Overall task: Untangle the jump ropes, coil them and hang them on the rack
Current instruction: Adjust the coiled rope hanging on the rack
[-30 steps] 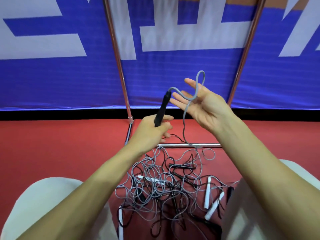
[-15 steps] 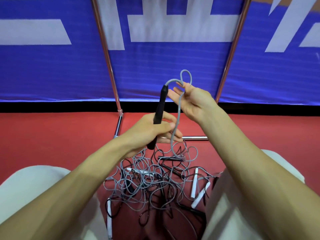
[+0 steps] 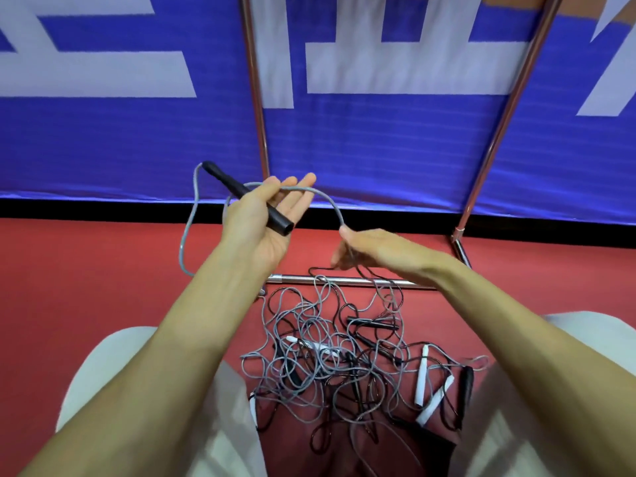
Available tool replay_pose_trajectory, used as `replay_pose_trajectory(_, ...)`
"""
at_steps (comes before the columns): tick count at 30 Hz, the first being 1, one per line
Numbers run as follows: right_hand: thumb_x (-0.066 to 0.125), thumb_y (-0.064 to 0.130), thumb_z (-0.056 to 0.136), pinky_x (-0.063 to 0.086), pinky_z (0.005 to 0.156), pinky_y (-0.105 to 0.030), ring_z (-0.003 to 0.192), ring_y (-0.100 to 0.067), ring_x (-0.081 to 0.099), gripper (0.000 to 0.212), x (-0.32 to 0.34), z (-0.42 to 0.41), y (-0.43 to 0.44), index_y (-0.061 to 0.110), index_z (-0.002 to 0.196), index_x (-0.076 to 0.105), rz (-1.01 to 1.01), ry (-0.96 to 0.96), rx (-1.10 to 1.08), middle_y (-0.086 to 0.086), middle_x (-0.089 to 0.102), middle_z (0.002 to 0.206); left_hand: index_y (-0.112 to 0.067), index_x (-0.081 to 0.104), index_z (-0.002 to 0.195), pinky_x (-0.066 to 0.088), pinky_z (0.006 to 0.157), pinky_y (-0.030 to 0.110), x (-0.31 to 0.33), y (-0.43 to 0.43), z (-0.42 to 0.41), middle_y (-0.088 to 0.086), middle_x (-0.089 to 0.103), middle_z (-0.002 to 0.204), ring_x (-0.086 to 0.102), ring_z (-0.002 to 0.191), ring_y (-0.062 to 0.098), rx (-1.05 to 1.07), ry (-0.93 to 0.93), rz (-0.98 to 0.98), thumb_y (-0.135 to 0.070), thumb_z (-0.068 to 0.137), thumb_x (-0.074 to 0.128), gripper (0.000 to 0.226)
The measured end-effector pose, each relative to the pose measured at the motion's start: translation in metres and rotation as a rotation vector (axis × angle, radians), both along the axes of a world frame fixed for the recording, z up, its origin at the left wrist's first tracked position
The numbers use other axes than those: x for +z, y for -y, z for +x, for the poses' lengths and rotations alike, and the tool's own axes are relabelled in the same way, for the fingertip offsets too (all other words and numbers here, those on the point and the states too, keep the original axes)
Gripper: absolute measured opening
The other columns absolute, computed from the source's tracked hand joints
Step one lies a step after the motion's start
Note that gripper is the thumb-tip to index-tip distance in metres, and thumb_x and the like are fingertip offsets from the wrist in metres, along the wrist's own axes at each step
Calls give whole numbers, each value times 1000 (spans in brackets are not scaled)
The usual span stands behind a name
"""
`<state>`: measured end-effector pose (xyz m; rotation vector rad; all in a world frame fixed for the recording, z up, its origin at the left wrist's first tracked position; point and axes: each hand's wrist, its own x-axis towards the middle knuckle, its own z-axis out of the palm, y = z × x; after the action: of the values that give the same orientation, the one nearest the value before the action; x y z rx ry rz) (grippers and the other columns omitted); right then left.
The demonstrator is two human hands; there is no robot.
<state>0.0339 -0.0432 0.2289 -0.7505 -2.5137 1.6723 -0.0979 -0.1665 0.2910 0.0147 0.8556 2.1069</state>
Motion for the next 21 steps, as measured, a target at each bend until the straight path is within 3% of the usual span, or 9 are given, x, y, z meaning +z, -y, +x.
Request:
replay_pose_trajectory(3, 47, 25, 100, 43, 73, -26, 76, -15, 54, 24, -12, 4, 4, 14, 91, 66, 318, 240, 219, 0, 61, 82, 4, 52, 98, 61, 66, 43, 3, 5, -9, 18, 65, 93, 72, 75, 37, 65, 93, 77, 2, 100, 44, 9)
replay_pose_trajectory(5, 44, 11, 99, 39, 67, -19, 76, -13, 56, 21, -15, 4, 0, 10, 93, 65, 477, 256, 157, 5, 61, 79, 3, 53, 96, 60, 72, 43, 1, 7, -10, 17, 66, 93, 71, 85, 34, 101, 101, 79, 0, 101, 43, 11)
replay_pose_trajectory(7, 43, 6, 98, 45, 70, -21, 77, -16, 63, 18, -13, 4, -4, 8, 97, 60, 499, 159, -12, -3, 68, 83, 3, 53, 101, 61, 70, 40, -2, 7, -12, 16, 68, 92, 73, 80, 33, 130, 96, 76, -2, 102, 43, 11)
replay_pose_trajectory(9, 41, 3, 98, 55, 68, -34, 72, -23, 67, 15, -5, 6, -6, 12, 101, 52, 292, -40, -206, -11, 69, 79, 3, 52, 109, 62, 68, 37, -6, 3, -13, 16, 70, 92, 74, 74, 29, 138, 48, 40, -4, 102, 44, 12)
replay_pose_trajectory(13, 35, 2, 101, 59, 62, -42, 68, -30, 70, 21, 18, 10, -3, 17, 99, 48, -75, -366, -348, -17, 63, 75, 1, 52, 116, 61, 73, 35, -16, -7, 2, 17, 69, 105, 73, 86, 26, 37, -130, -114, -8, 103, 44, 18)
replay_pose_trajectory(18, 35, 3, 102, 60, 61, -39, 68, -29, 72, 16, 46, 23, -5, 11, 102, 49, -346, -597, -442, -15, 61, 73, -9, 65, 111, 54, 90, 36, -27, -13, 33, 8, 71, 115, 69, 103, 19, -278, -532, -406, -7, 97, 54, 18)
replay_pose_trajectory(21, 34, 2, 102, 60, 61, -40, 69, -30, 72, 15, 56, 29, -11, 6, 100, 48, -523, -734, -533, -18, 59, 78, -12, 69, 112, 51, 95, 34, -34, -14, 45, 4, 71, 116, 68, 108, 18, -503, -762, -482, -7, 97, 53, 23)
